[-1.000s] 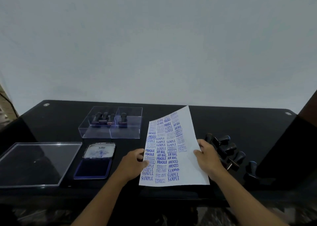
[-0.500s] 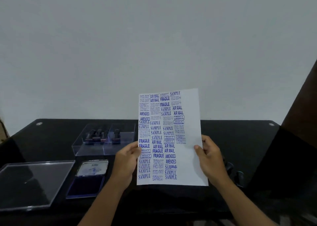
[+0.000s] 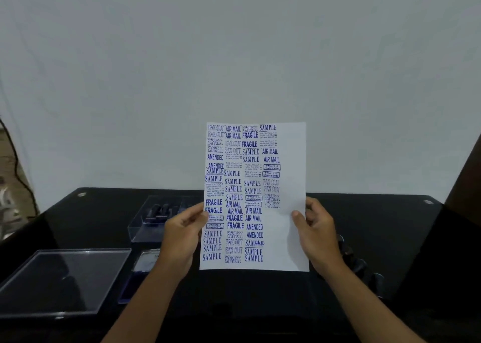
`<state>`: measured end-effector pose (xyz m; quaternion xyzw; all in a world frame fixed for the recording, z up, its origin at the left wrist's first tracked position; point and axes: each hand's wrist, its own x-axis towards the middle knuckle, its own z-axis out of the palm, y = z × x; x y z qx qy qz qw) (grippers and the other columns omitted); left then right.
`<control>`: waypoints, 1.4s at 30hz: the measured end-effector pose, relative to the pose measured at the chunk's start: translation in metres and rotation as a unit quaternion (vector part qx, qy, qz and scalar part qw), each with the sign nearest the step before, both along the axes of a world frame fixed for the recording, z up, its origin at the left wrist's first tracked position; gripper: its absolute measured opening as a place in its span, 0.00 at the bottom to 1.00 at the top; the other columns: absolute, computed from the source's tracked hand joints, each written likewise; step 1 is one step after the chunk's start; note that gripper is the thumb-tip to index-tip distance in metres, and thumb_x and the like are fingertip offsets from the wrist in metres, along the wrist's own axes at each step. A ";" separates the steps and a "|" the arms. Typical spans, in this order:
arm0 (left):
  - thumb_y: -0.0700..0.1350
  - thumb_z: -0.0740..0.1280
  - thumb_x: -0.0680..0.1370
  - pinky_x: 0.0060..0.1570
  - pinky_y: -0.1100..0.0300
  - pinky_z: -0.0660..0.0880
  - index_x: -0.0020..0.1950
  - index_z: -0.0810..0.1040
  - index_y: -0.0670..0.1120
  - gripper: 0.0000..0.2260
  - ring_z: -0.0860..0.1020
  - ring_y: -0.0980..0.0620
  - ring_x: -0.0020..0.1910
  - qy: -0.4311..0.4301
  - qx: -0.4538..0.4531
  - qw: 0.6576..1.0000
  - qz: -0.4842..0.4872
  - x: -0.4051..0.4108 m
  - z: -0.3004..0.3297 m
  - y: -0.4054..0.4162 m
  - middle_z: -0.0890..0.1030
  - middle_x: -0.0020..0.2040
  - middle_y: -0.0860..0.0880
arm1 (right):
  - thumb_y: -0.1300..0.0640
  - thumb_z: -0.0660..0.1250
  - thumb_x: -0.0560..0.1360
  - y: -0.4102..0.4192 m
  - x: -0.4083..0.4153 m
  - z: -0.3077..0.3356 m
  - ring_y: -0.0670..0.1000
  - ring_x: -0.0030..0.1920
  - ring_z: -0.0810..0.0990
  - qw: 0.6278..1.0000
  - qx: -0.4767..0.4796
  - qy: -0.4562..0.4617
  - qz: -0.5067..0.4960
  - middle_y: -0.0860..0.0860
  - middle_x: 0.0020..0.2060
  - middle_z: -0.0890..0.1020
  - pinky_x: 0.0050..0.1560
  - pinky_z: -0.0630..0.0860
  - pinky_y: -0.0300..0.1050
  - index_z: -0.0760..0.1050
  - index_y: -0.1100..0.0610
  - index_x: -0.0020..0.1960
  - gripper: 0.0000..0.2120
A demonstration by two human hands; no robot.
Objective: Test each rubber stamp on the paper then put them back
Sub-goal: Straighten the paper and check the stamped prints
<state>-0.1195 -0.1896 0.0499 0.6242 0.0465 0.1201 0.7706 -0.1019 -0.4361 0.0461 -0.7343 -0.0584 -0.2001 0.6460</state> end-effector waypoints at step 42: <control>0.44 0.73 0.74 0.46 0.66 0.66 0.63 0.79 0.41 0.19 0.74 0.54 0.42 0.055 0.480 0.875 0.036 0.011 -0.136 0.001 0.81 0.48 0.46 | 0.58 0.62 0.75 -0.013 0.008 -0.139 0.56 0.61 0.68 0.906 -0.359 0.205 -0.095 0.56 0.55 0.72 0.60 0.66 0.48 0.75 0.61 0.57 0.12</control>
